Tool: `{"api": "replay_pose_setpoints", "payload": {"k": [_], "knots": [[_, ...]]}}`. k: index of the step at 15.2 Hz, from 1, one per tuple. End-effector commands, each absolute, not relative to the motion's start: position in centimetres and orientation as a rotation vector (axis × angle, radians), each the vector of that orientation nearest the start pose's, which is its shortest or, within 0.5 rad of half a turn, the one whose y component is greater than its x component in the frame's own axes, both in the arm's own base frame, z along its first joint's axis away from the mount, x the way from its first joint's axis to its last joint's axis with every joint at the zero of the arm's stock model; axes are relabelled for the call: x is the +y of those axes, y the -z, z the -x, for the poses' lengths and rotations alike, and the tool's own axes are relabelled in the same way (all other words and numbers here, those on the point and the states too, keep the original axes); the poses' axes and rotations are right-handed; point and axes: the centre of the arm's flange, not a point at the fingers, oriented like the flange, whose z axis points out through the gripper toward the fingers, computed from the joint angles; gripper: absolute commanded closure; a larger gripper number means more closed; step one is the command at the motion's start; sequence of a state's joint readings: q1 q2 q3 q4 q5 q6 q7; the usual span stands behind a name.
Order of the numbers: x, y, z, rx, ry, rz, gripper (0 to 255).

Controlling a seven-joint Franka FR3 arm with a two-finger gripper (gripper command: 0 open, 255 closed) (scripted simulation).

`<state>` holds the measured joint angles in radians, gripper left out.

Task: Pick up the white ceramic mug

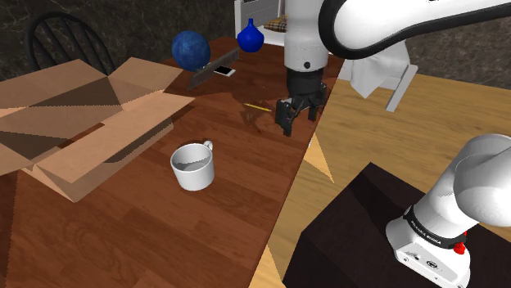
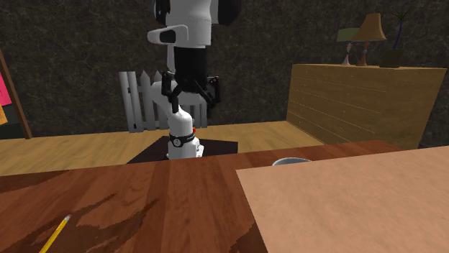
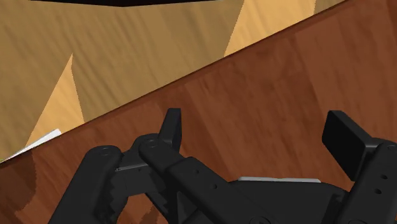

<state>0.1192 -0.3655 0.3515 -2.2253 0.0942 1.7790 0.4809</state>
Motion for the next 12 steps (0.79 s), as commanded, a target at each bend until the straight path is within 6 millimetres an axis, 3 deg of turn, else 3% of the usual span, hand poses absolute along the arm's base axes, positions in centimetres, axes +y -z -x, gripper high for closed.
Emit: {"api": "replay_pose_setpoints", "payload": {"k": [1,12], "knots": [[24.0,-50.0,-39.3,0.101,-0.104,3.208,0],[36.9,-47.8,-44.6,0.101,-0.021,3.199,0]]}}
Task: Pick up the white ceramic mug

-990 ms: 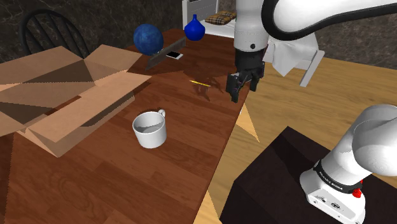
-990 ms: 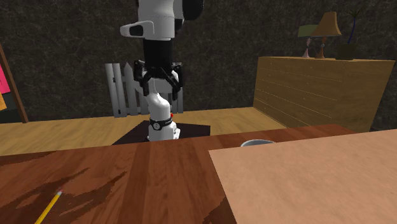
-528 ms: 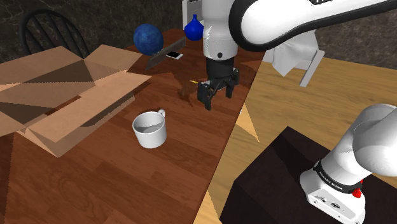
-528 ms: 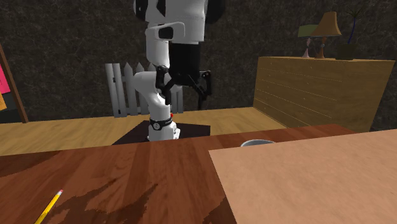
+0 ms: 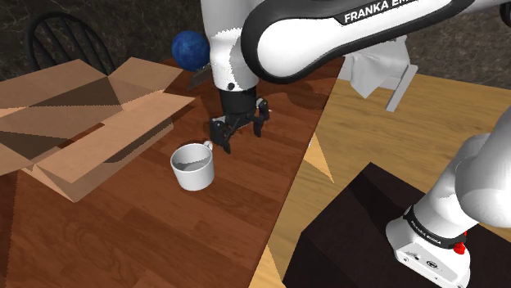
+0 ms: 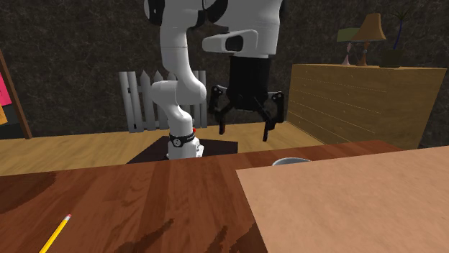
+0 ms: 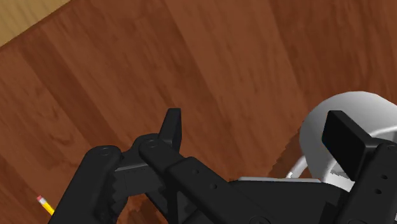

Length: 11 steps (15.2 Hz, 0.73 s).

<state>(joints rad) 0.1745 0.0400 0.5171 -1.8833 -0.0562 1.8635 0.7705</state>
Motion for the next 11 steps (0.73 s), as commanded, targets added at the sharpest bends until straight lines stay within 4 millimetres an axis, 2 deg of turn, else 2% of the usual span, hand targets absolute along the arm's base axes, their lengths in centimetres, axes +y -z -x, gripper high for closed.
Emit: {"api": "replay_pose_setpoints", "payload": {"k": [1,11], "knots": [[38.1,-47.6,-45.1,0.101,-0.014,3.198,0],[49.8,-45.9,-50.0,0.101,0.061,3.188,0]]}}
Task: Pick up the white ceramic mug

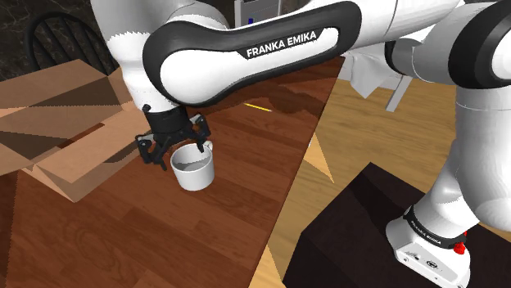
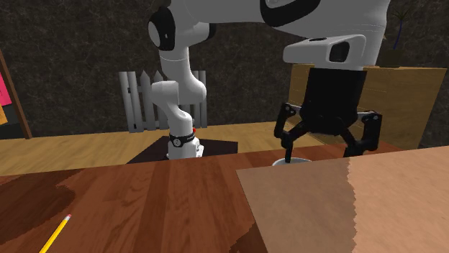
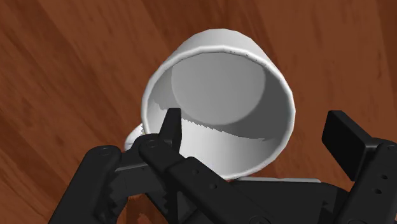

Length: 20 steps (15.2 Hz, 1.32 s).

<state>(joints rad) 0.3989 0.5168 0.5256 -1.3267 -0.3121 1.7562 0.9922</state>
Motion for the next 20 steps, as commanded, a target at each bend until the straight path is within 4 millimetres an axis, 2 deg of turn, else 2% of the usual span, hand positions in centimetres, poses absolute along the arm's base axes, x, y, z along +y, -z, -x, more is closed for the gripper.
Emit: {"api": "replay_pose_setpoints", "payload": {"k": [1,2,9,11,12,20], "knots": [[50.9,-45.8,-50.4,0.101,0.069,3.187,0],[51.1,-45.8,-50.5,0.101,0.070,3.187,0],[51.1,-41.8,-50.5,0.101,0.070,3.187,0],[51.1,-41.8,-50.5,0.101,0.070,3.187,0],[51.1,-41.7,-50.5,0.101,0.070,3.186,255],[51.1,-41.7,-50.4,0.101,0.070,3.186,255]]}}
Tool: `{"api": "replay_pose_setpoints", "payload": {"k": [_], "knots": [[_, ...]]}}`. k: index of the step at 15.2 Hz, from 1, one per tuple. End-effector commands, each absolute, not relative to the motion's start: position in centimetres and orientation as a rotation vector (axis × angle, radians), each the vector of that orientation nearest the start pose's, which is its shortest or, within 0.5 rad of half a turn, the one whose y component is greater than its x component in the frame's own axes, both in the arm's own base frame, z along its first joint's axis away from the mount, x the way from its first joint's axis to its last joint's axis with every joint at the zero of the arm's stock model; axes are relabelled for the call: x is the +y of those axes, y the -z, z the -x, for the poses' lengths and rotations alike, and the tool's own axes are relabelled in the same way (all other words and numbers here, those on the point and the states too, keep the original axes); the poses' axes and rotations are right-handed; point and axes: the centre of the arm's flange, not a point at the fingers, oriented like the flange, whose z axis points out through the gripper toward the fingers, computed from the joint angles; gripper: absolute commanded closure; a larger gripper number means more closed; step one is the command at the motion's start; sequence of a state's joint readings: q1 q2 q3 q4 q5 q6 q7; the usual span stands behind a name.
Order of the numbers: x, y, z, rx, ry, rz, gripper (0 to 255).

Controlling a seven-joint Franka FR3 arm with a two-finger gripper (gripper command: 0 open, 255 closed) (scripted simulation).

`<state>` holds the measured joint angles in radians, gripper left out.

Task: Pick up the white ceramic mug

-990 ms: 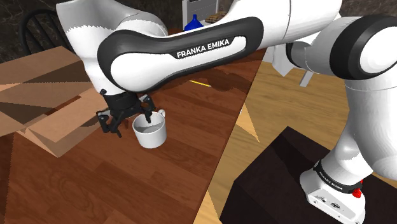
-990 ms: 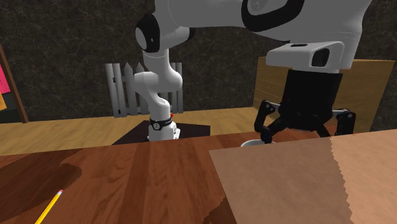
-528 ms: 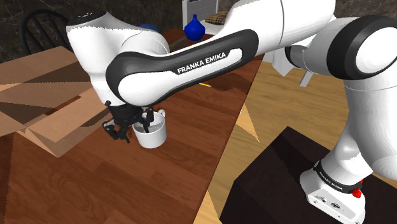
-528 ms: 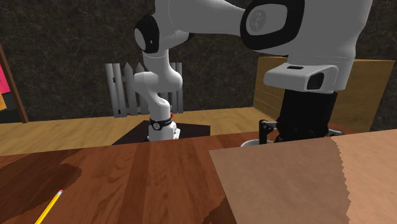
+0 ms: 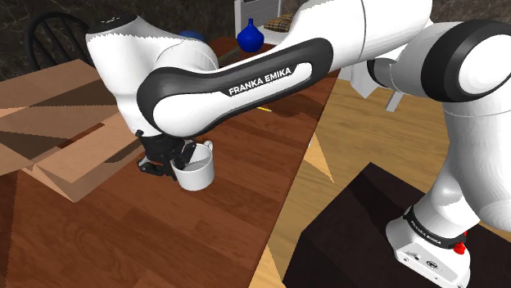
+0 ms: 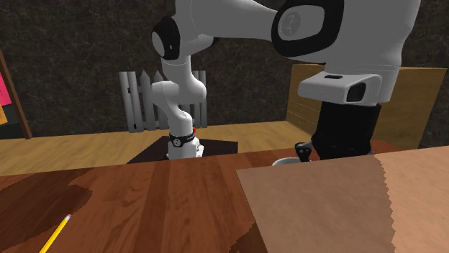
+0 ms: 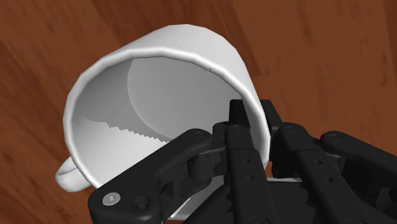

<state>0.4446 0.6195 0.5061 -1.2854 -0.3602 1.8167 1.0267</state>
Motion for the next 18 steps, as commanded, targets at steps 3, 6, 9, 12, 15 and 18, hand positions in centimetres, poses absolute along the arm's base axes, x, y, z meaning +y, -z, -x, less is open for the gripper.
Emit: {"api": "replay_pose_setpoints", "payload": {"k": [3,6,9,12,15,18], "knots": [[51.1,-42.8,-50.5,0.101,0.070,3.187,255],[51.1,-44.4,-50.5,0.101,0.070,3.187,255],[51.1,-46.0,-50.5,0.101,0.070,3.187,255],[51.1,-47.6,-50.5,0.101,0.070,3.187,255],[51.1,-49.2,-50.5,0.101,0.070,3.187,255],[51.1,-49.8,-50.5,0.101,0.070,3.187,255]]}}
